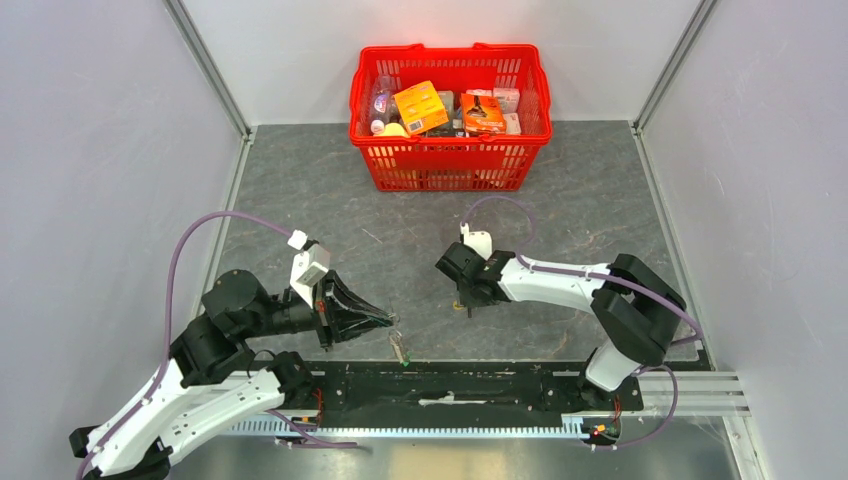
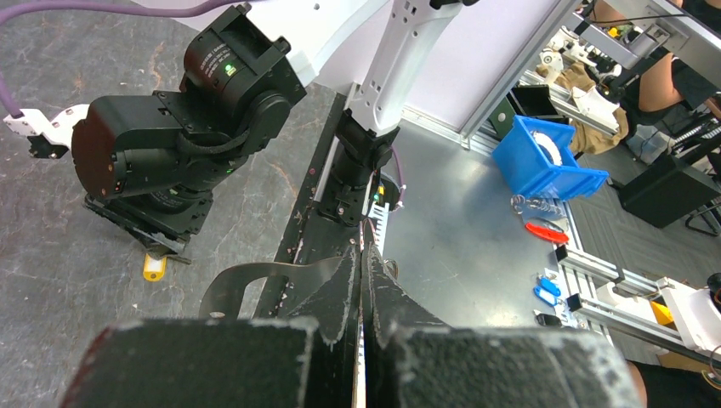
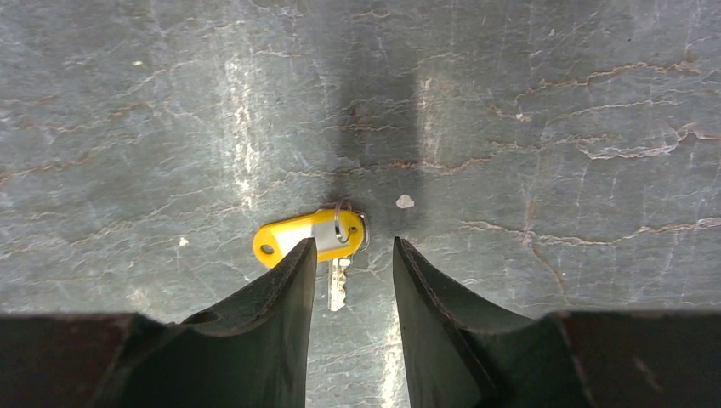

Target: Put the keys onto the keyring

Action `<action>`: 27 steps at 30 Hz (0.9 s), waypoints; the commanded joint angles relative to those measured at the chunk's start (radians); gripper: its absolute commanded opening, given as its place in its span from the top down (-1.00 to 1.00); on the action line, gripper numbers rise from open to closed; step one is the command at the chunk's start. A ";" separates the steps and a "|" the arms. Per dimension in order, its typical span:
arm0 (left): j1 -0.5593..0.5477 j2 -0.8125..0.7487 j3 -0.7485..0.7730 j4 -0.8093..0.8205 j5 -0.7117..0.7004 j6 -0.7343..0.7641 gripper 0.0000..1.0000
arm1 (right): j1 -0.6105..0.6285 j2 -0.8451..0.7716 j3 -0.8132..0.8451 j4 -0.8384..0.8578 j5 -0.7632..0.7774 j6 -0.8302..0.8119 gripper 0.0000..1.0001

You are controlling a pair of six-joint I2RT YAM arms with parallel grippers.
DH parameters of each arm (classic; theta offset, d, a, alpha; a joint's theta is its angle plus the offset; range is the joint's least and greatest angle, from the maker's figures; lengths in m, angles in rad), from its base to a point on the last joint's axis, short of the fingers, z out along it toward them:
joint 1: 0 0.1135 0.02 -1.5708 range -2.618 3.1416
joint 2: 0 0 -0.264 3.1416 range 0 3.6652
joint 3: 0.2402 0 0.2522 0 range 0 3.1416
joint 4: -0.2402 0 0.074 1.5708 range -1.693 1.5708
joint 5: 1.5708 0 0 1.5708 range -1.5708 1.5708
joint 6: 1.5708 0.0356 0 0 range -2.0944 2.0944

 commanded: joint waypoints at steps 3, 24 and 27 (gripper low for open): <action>-0.002 0.003 0.013 0.048 0.007 -0.023 0.95 | 0.002 0.014 0.035 0.001 0.079 0.034 0.12; -0.003 0.018 0.018 0.047 0.008 -0.020 0.96 | 0.002 0.027 0.035 0.044 0.060 0.020 0.50; -0.003 0.019 0.019 0.048 0.007 -0.019 0.96 | 0.002 0.031 0.036 0.049 0.055 0.017 0.58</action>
